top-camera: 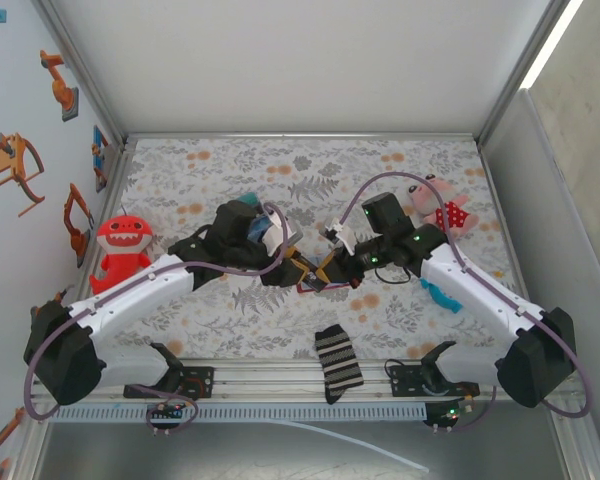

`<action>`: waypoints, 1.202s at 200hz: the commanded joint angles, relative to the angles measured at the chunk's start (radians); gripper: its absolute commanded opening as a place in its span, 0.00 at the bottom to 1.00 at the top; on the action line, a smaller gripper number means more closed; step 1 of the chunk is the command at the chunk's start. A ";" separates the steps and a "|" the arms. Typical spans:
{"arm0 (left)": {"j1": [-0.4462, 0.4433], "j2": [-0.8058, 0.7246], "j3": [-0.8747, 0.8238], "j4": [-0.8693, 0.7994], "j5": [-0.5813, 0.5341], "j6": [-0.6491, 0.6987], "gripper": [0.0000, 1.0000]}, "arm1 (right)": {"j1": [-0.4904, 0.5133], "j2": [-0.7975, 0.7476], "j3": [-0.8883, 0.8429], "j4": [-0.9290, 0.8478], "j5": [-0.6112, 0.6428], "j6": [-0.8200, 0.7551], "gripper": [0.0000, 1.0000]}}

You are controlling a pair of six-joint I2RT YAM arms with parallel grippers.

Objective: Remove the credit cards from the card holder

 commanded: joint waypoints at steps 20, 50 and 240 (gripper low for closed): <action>0.006 0.008 0.032 -0.040 0.103 0.045 0.00 | 0.008 0.018 0.045 -0.031 -0.028 -0.069 0.00; 0.011 -0.020 0.018 -0.030 0.102 0.042 0.00 | 0.008 -0.004 0.026 0.014 0.000 -0.048 0.26; 0.040 -0.319 -0.332 0.770 -0.090 -0.551 0.00 | -0.002 -0.207 -0.276 0.813 0.075 0.455 0.51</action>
